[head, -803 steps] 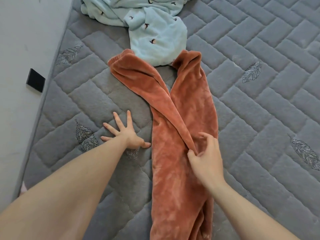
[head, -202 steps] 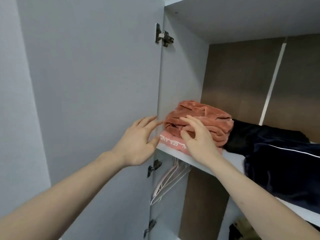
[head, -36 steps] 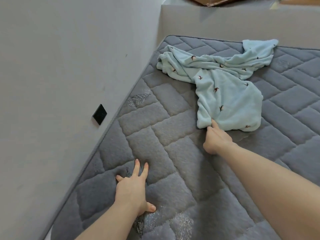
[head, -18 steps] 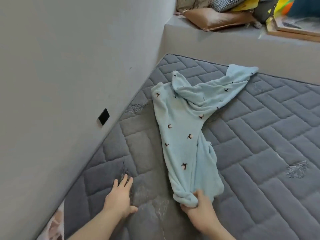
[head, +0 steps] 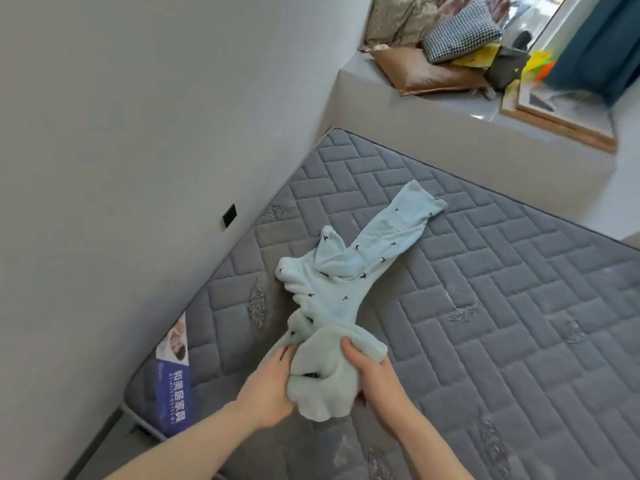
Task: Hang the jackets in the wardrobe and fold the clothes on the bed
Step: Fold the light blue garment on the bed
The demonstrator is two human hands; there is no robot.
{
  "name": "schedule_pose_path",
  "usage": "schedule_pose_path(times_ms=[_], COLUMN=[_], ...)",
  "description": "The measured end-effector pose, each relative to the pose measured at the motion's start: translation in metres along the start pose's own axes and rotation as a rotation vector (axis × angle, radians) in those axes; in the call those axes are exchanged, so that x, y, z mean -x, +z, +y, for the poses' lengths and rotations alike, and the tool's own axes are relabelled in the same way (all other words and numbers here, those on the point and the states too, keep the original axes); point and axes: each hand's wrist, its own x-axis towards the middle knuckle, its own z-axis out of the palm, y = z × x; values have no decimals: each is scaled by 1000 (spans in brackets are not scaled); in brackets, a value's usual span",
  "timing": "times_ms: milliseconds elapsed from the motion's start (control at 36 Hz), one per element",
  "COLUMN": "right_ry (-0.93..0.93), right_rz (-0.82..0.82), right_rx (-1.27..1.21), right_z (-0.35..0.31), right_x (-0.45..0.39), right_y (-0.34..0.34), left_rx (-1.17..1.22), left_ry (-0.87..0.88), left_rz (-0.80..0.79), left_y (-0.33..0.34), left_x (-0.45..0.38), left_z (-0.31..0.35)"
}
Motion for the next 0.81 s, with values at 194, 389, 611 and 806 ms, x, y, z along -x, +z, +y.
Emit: schedule_pose_path(times_ms=[194,389,611,806], right_ry=[-19,-49,-91,-251], right_rz=[131,291,644,413], right_rx=[-79,218,330,383], right_z=[-32,-28,9,44], right_x=[87,135,143,148], right_y=[-40,-85,-81,27], left_rx=[196,222,167,407], left_ry=[-51,-48,231,366], left_rz=[171,237,114,-7], left_y=[-38,-101,-184,-225], left_x=[62,97,118,126], left_z=[46,73,128,178])
